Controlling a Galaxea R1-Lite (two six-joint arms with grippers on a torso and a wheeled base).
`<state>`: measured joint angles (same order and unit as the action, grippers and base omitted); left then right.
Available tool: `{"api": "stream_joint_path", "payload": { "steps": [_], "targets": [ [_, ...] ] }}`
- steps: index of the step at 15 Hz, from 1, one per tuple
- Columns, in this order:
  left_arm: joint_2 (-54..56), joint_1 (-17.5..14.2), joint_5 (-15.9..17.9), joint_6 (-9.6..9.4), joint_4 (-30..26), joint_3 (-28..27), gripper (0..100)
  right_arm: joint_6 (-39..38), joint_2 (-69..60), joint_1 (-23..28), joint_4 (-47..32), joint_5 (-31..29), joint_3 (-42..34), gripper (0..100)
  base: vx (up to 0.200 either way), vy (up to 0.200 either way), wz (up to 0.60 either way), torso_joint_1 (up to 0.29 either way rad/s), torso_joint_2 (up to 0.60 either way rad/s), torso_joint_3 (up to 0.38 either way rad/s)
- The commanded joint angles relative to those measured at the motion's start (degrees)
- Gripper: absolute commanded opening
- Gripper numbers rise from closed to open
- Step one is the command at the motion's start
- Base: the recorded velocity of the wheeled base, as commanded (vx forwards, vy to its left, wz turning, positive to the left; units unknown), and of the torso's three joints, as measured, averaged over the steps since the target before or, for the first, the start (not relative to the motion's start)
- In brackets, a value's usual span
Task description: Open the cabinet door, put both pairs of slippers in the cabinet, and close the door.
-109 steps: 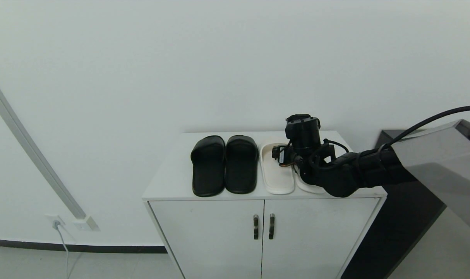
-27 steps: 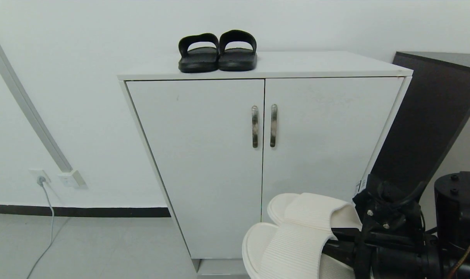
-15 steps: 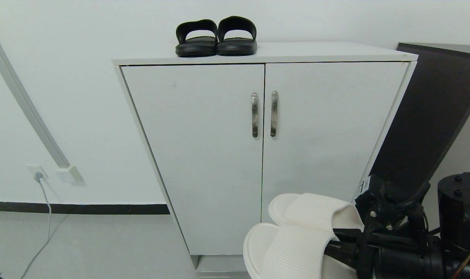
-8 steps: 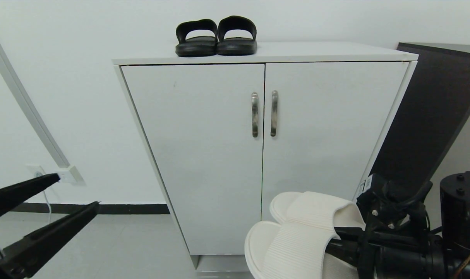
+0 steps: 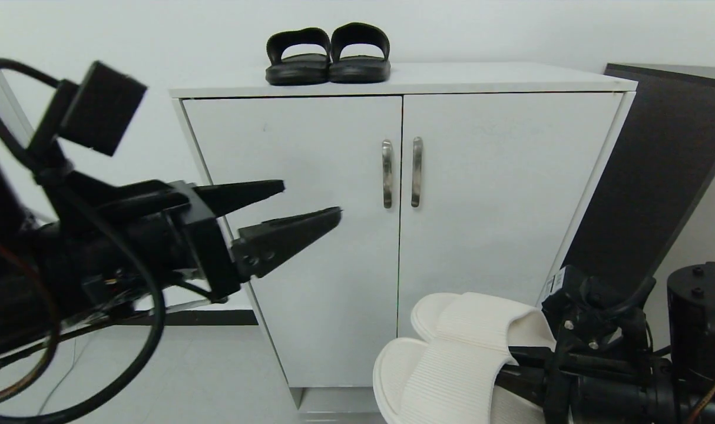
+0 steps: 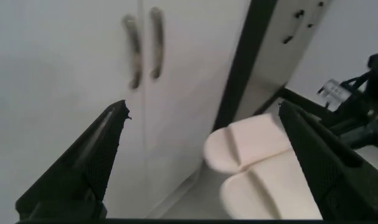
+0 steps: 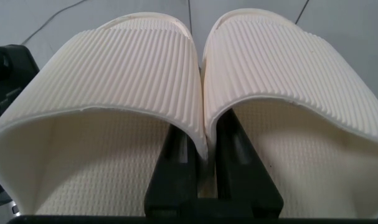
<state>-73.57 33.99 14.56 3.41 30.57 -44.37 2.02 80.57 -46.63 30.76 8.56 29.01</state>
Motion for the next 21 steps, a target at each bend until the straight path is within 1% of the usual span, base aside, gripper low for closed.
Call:
{"api": "stream_joint_path", "payload": {
  "steps": [1,3,5,7,8,9,10,11,12,13,15,17,18,19,20,21],
  "targets": [
    [-8.8,3.2,1.3,2.91,0.0,-6.5,100,0.0,1.1,0.0,0.1,0.1,0.0,0,0.000,0.000,0.00,0.000,0.00,0.000],
    [-13.2,3.3,3.7,3.35,-0.1,-10.7,100,0.1,1.4,-0.2,0.7,0.1,-0.2,0,0.000,0.000,0.00,0.000,0.00,0.000],
    [-19.3,3.9,6.1,4.32,-0.1,-17.1,100,0.0,1.3,-0.1,1.4,0.1,-0.9,0,0.000,0.000,0.00,0.000,0.00,0.000],
    [-22.9,4.1,9.5,6.34,-0.3,-22.1,100,0.1,1.4,-0.1,1.5,0.1,-0.9,0,0.000,0.000,0.00,0.000,0.00,0.000],
    [-24.3,4.2,11.3,7.92,-0.4,-24.3,100,0.1,1.4,-0.2,1.6,0.1,-0.9,0,0.000,0.000,0.00,0.000,0.00,0.000],
    [-25.3,4.2,13.3,10.03,-0.4,-25.5,100,0.2,1.4,-0.2,1.6,0.1,-0.9,0,0.000,0.000,0.00,0.000,0.00,0.000],
    [-25.3,4.2,13.3,10.03,-0.4,-25.5,100,0.2,1.4,-0.2,1.6,0.1,-0.9,0,0.000,0.000,0.00,0.000,0.00,0.000],
    [-26.5,4.1,16.7,14.78,-0.3,-27.5,100,0.2,1.4,-0.2,1.6,0.1,-0.8,0,0.000,0.000,0.00,0.000,0.00,0.000],
    [-27.0,4.1,17.0,16.36,-0.2,-28.4,100,0.2,1.5,-0.2,1.5,0.1,-0.8,0,0.000,0.000,0.00,0.000,0.00,0.000],
    [-27.8,4.1,16.7,16.89,-0.2,-29.3,100,0.2,1.6,-0.2,1.6,0.1,-0.9,0,0.000,0.000,0.00,0.000,0.00,0.000],
    [-29.7,3.8,15.1,16.89,-0.2,-30.9,100,0.2,1.7,-0.2,1.5,0.1,-0.9,0,0.000,0.000,0.00,0.000,0.00,0.000],
    [-30.5,3.8,12.9,16.63,-0.2,-31.4,100,0.2,1.9,-0.2,1.5,0.1,-0.8,0,0.000,0.000,0.00,0.000,0.00,0.000],
    [-30.6,3.6,12.4,16.54,-0.2,-31.5,100,0.2,1.9,-0.2,1.5,0.1,-0.9,0,0.000,0.000,0.00,0.000,0.00,0.000],
    [-31.1,3.5,11.3,16.45,-0.2,-31.6,100,0.2,1.9,-0.2,1.5,0.1,-0.8,0,0.000,0.000,0.00,0.000,0.00,0.000],
    [-31.1,3.5,11.0,16.36,-0.2,-31.6,100,0.2,1.9,-0.2,1.6,0.1,-0.8,0,0.000,0.000,0.00,0.000,0.00,0.000],
    [-31.5,3.5,9.4,15.83,-0.1,-31.9,100,0.2,1.9,-0.2,1.5,0.1,-0.8,0,0.000,0.000,0.00,0.000,0.00,0.000]
  ]
}}
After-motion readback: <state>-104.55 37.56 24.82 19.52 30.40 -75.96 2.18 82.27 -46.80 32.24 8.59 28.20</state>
